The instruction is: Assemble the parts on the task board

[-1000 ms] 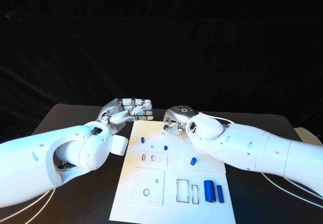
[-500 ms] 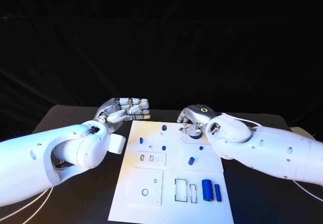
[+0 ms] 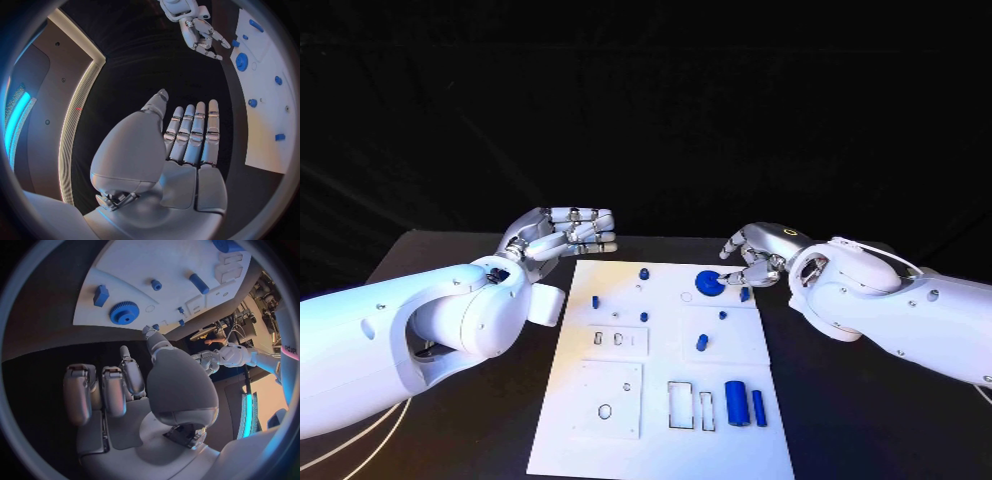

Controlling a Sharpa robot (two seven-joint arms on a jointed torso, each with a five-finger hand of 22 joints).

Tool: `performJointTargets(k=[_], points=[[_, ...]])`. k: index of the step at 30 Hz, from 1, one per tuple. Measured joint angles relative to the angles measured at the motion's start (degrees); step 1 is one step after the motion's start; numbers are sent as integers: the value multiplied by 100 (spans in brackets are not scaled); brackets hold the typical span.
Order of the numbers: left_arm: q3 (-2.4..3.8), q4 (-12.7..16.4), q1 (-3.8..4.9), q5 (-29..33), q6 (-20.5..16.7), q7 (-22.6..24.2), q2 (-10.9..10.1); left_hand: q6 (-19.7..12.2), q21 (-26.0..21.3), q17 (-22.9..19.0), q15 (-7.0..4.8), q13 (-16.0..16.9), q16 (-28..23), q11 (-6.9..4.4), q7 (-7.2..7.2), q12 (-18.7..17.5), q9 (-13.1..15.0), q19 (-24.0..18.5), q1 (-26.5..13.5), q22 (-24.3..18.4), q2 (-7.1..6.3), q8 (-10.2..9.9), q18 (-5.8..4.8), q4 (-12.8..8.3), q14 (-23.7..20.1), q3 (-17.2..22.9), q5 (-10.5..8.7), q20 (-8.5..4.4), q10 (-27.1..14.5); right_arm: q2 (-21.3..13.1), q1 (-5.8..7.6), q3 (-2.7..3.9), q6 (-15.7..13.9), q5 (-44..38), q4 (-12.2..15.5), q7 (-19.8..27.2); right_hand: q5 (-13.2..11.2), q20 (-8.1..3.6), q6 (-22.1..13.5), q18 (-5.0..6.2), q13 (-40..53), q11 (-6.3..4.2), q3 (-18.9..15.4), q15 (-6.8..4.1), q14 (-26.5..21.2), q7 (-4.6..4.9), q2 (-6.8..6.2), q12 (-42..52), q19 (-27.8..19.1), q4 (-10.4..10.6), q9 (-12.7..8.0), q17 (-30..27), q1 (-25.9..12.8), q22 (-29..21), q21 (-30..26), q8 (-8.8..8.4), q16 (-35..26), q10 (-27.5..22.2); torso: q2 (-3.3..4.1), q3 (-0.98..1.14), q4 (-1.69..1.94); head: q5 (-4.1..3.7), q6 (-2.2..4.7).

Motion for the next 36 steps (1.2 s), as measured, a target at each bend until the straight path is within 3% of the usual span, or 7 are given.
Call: performJointTargets(k=[5, 13, 36], points=[[0, -9, 0, 0, 8, -7, 1, 0, 0, 0, 0, 0, 0, 0, 0, 0, 0, 0, 0, 0, 0, 0, 0, 0, 0, 0, 0, 0, 0, 131, -11, -2, 121, 105, -228, 15, 32, 33, -121, -24, 41, 23, -104, 21, 21, 24, 7, 300, -13, 104, 30, 0, 69, 0, 25, 108, 38, 162, 12, 21, 3, -1, -6], [-1, -11, 0, -1, 15, -21, 1, 0, 0, 0, 0, 0, 0, 0, 0, 0, 0, 0, 0, 0, 0, 0, 0, 0, 0, 0, 0, 0, 0, 363, -53, -9, 240, 167, -527, 40, 67, 53, -160, -24, 41, 32, -128, 41, 0, 22, 61, 390, 7, 128, 46, -1, 120, -1, 48, 153, 42, 213, 37, 32, 10, 4, -15], [-1, 6, 0, -1, 25, -46, -6, 0, 0, 0, 0, 0, 0, 0, 0, 0, 0, 0, 0, 0, 0, 1, 0, 0, 0, 0, 0, 0, 0, 670, -167, -17, 438, 189, -865, 113, 113, 53, -179, -24, 39, 52, -124, 40, 0, 40, 121, 428, 7, 159, 81, -2, 272, -3, 70, 267, 65, 232, 41, 36, 12, 20, 15]])
